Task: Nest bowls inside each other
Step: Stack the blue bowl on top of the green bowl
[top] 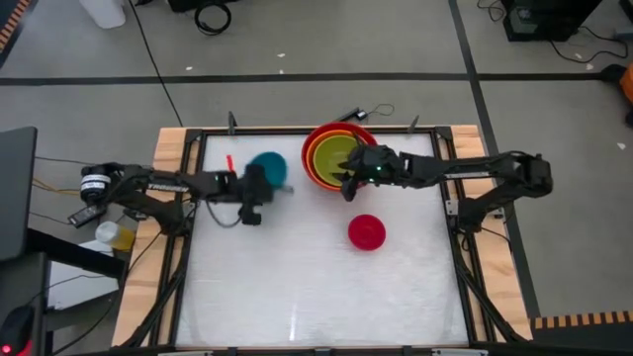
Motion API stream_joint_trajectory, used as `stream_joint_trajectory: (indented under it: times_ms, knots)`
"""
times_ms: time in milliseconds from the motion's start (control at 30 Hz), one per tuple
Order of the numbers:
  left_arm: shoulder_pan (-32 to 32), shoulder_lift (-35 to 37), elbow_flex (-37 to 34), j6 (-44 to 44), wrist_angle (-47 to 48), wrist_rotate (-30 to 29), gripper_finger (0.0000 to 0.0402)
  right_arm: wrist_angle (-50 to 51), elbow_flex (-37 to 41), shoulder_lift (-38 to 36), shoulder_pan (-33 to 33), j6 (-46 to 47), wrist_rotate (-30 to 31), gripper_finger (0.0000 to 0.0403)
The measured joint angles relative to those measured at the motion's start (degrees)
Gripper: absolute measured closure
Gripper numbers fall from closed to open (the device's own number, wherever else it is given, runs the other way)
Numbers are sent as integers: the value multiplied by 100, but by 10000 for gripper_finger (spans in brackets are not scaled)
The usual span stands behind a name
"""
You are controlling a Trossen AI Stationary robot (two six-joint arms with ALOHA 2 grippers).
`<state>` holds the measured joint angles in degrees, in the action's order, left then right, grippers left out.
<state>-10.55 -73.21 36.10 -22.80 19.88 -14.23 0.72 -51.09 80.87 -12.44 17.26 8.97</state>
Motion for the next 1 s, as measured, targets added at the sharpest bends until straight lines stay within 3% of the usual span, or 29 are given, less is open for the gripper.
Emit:
stream_joint_trajectory:
  times_ms: [67, 200, 400, 533, 767, 1000]
  knots:
    - [505, -17, 0, -558, 11, -311, 398, -479, 0, 305, -1, -34, -3, 215]
    - [1424, -117, 0, -1488, -11, -1276, 396, -1226, -132, 894, 1, -33, -596, 215]
    - [2174, -242, 0, -1751, -127, -2658, 394, -1322, -913, 1575, 148, -128, -425, 215]
    - [2273, -256, -1, -1838, -38, -2870, 393, -867, -1628, 1841, 264, -311, -377, 215]
    - [2258, -258, -3, -2057, -83, -3192, 391, 714, -2929, 2532, 373, -681, 619, 215]
    - [2229, -261, -4, -1967, -132, -3161, 391, 814, -3351, 3029, 371, -678, 354, 215]
